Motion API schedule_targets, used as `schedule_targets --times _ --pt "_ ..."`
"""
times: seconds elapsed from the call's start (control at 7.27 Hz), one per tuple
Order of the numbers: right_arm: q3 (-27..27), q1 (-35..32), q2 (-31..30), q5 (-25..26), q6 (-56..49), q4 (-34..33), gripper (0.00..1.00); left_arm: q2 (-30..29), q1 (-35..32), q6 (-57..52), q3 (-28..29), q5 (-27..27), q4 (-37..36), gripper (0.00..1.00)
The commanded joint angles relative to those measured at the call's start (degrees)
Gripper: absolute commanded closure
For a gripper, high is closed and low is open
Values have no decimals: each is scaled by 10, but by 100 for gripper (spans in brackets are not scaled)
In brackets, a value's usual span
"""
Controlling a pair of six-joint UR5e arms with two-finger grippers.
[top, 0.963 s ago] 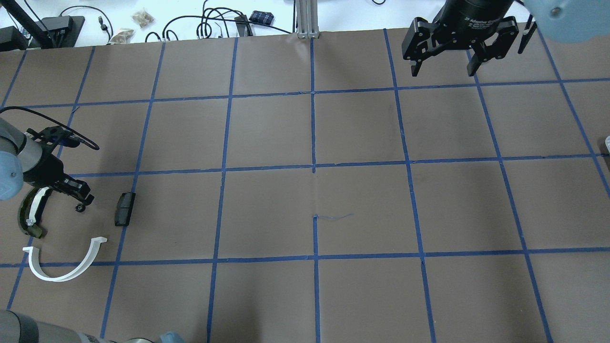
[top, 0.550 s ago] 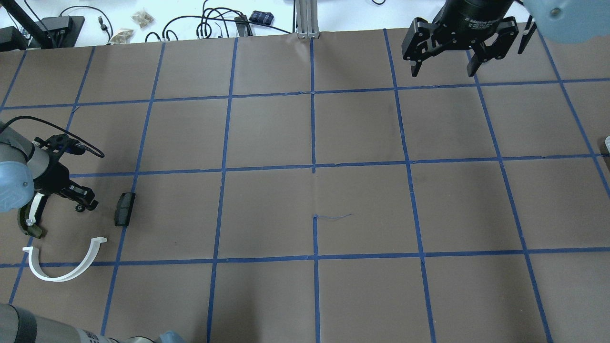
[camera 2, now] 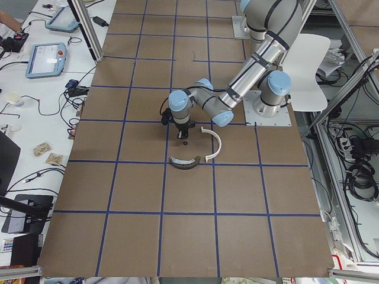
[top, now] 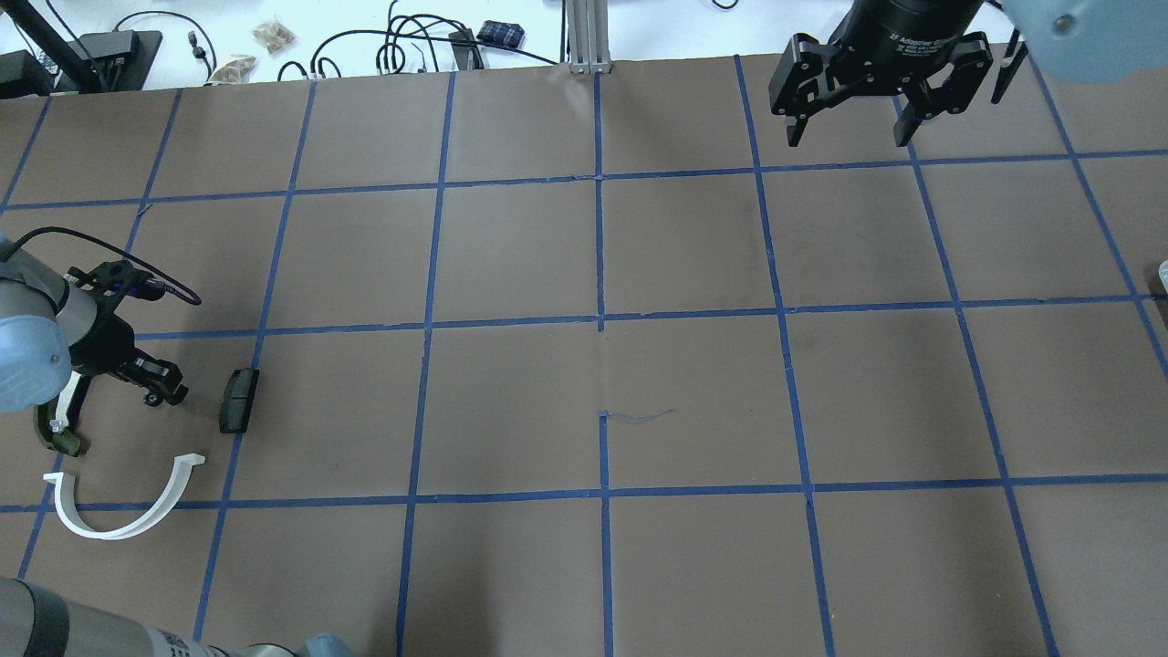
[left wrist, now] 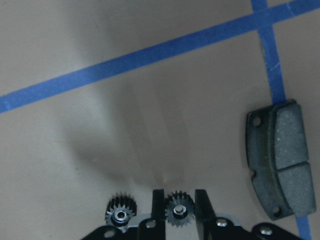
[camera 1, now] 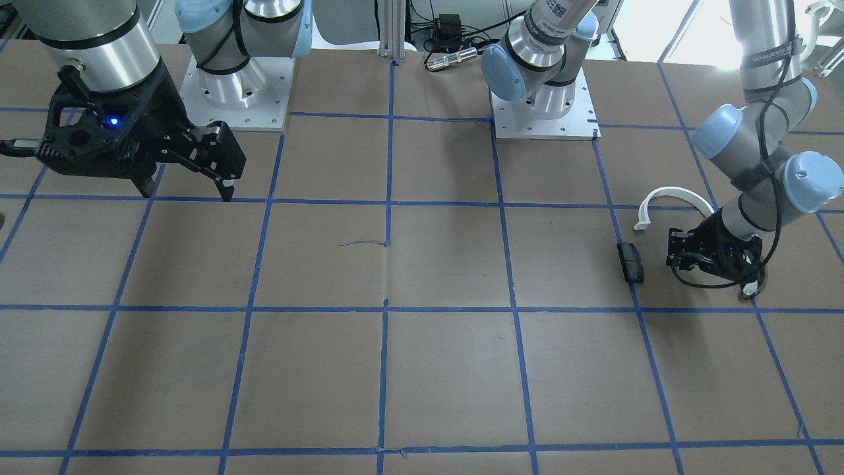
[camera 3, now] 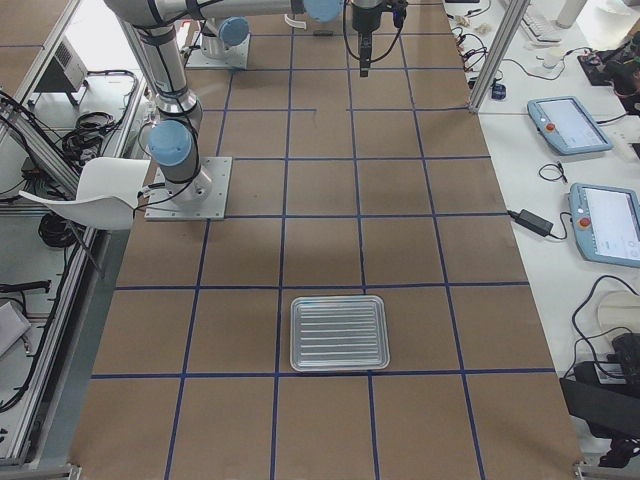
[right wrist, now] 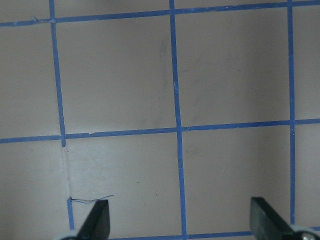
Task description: Place bearing gear from tray to pile
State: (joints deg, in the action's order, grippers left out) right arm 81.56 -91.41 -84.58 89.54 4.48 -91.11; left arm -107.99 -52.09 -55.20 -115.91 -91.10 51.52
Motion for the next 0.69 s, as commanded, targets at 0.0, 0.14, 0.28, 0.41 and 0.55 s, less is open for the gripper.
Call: schedule_targets --times 0.0,0.14,0.28,0.41,0.55 --pt "0 0 0 -1 0 0 0 -4 1 1 0 -1 -10 84" --pt "0 0 0 0 0 0 0 -6 2 0 2 -5 -22 69" --pt "0 0 0 0 0 1 0 -6 2 2 2 -9 -26 46" --pt "0 0 0 -2 0 1 0 -2 2 6 7 -10 -26 29" --pt "0 0 0 -1 0 1 0 12 -11 24 7 -11 -22 28"
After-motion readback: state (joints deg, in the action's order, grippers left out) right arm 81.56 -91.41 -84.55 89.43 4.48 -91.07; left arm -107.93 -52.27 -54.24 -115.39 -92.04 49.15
